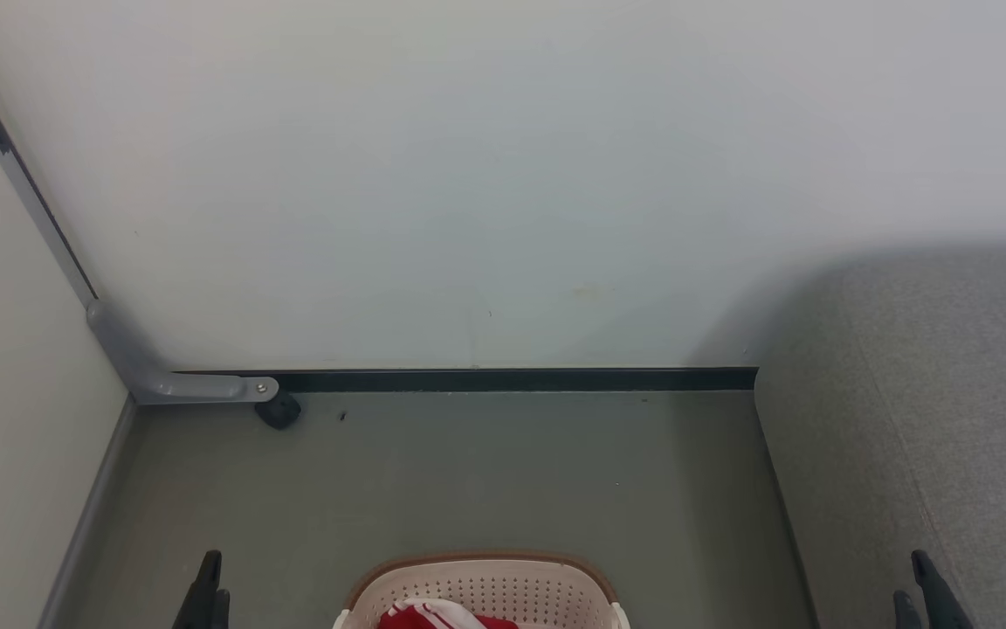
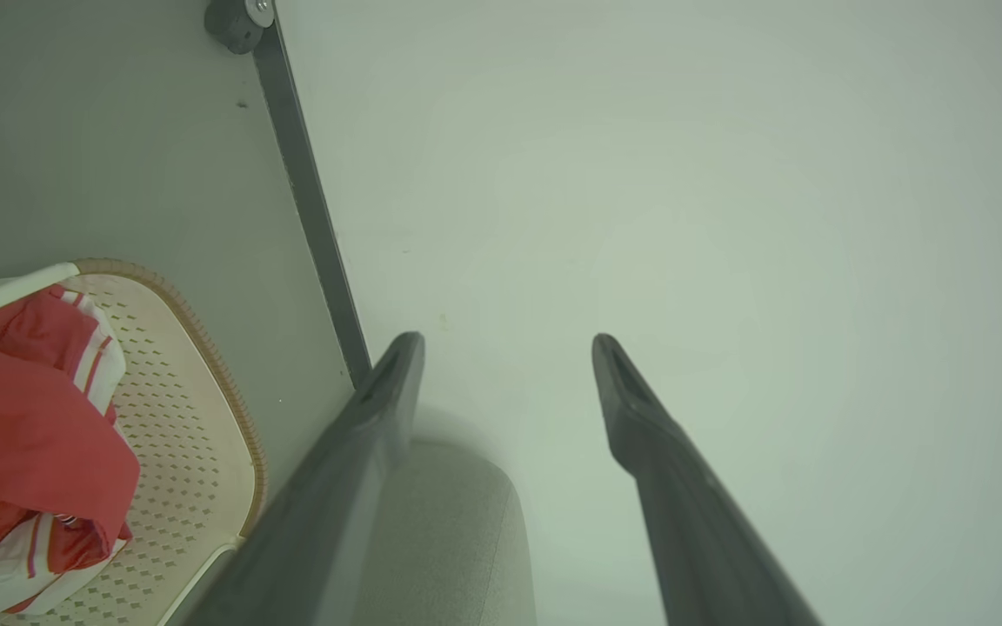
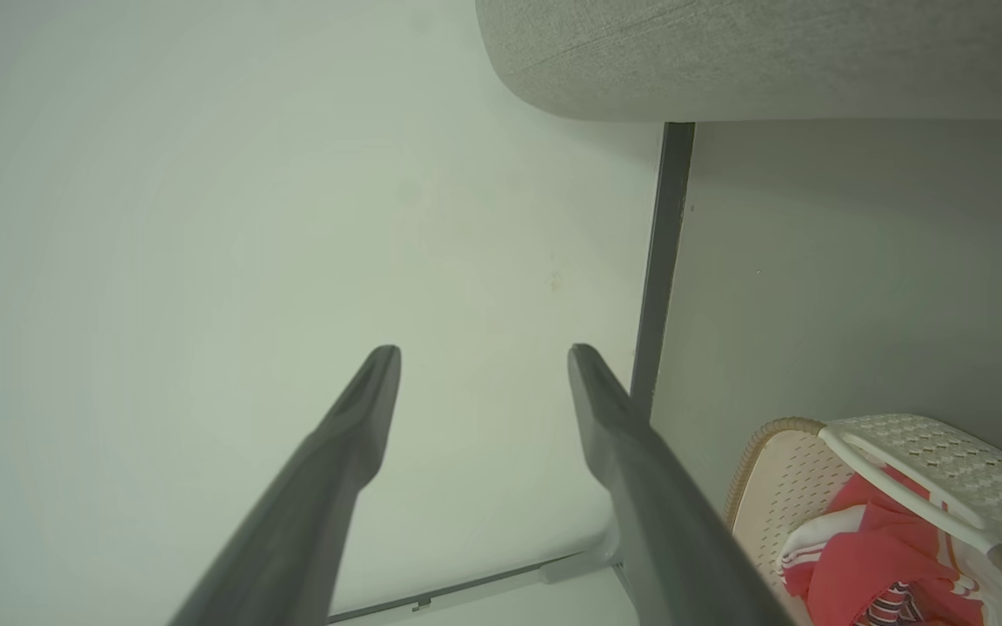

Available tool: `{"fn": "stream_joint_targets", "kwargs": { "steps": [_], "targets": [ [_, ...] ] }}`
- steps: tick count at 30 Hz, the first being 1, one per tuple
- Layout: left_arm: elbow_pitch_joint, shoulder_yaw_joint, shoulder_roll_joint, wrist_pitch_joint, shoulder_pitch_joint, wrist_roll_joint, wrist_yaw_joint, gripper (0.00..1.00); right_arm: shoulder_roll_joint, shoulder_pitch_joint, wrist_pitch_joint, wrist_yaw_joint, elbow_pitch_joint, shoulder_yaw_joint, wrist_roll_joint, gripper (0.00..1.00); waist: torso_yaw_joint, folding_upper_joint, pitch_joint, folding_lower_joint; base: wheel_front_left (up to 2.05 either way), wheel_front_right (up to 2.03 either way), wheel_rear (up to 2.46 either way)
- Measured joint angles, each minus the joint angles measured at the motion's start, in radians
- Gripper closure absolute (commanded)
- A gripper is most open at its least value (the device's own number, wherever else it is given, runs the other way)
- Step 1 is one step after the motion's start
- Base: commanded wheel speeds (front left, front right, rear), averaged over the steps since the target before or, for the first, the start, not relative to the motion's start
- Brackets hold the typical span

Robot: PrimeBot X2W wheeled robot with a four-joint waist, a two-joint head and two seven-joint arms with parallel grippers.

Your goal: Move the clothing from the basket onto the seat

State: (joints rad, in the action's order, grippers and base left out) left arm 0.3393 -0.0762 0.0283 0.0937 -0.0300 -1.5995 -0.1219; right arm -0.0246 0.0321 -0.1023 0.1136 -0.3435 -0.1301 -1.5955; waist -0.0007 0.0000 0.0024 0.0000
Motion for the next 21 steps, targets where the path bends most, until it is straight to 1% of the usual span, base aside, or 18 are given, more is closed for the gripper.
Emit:
{"fn": "stream_joint_targets", "kwargs": {
  "steps": [10,16,21],
  "targets": [
    [-0.023,0.023,0.000,-0.035,-0.003,0.000,0.000,0.00,0.000,0.009,0.034,0.000,0.021,0.002,-0.032,0.00,-0.002,0.0000,0.001,0.0000,0.00,0.00,0.00],
    [-0.039,0.032,0.002,-0.056,-0.005,0.005,0.000,0.00,-0.001,0.021,0.042,0.000,0.040,0.015,-0.029,0.00,-0.003,0.0000,0.002,0.0000,0.00,0.00,0.00],
    [-0.052,0.049,0.010,-0.072,-0.009,0.042,0.000,0.00,-0.008,0.022,0.052,0.000,0.055,0.031,-0.002,0.00,-0.003,0.0000,0.002,0.0000,0.00,0.00,0.00]
  ]
}}
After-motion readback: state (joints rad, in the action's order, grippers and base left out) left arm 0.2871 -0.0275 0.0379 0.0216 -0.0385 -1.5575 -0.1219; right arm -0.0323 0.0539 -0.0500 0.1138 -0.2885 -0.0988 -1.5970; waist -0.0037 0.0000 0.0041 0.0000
